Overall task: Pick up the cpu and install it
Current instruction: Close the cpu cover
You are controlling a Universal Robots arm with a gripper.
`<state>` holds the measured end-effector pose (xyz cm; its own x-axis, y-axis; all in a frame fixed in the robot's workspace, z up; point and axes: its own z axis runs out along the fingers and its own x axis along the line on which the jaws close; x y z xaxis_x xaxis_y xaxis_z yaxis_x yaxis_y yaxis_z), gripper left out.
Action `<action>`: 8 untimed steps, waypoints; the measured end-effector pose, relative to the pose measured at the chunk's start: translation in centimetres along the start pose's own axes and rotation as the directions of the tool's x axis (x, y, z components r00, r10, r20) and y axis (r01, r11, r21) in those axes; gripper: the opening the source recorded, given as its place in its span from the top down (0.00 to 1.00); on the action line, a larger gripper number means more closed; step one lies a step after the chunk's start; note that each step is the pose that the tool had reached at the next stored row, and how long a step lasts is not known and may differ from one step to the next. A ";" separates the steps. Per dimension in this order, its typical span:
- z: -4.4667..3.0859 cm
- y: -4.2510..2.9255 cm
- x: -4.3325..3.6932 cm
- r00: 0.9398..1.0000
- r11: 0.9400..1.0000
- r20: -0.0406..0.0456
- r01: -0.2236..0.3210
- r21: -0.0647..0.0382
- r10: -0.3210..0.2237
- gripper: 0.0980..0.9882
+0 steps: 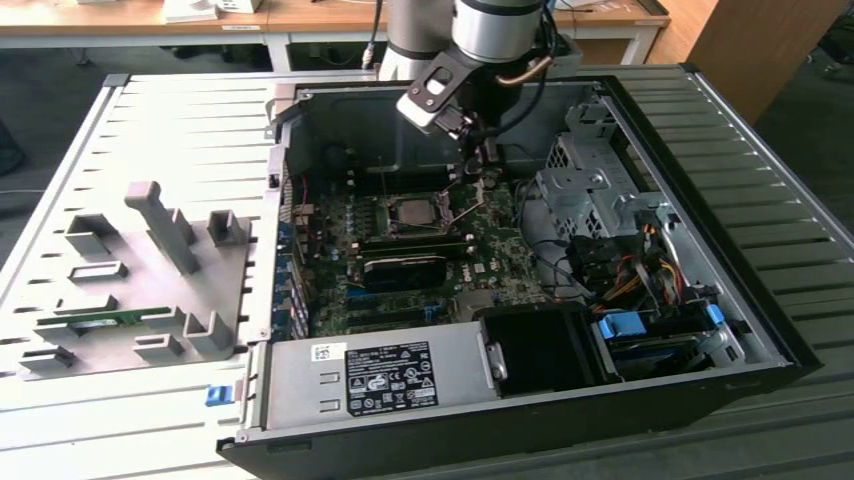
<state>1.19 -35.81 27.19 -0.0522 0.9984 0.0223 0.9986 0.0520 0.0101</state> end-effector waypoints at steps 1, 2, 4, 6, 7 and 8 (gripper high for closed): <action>0.01 0.04 0.00 1.000 1.000 0.000 0.000 0.000 0.000 0.97; 0.02 0.08 0.00 1.000 1.000 0.000 0.000 0.000 0.000 0.97; 0.03 0.13 -0.01 1.000 1.000 0.000 0.000 0.000 0.000 0.97; 0.05 0.18 -0.01 1.000 1.000 0.000 0.000 0.000 0.000 0.97; 0.05 0.20 -0.01 1.000 1.000 0.000 0.000 0.000 0.000 0.97; 0.05 0.22 -0.01 1.000 1.000 0.000 0.000 0.000 0.000 0.97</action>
<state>1.42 -35.81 27.14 -0.0522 0.9984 0.0222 0.9986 0.0520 0.0101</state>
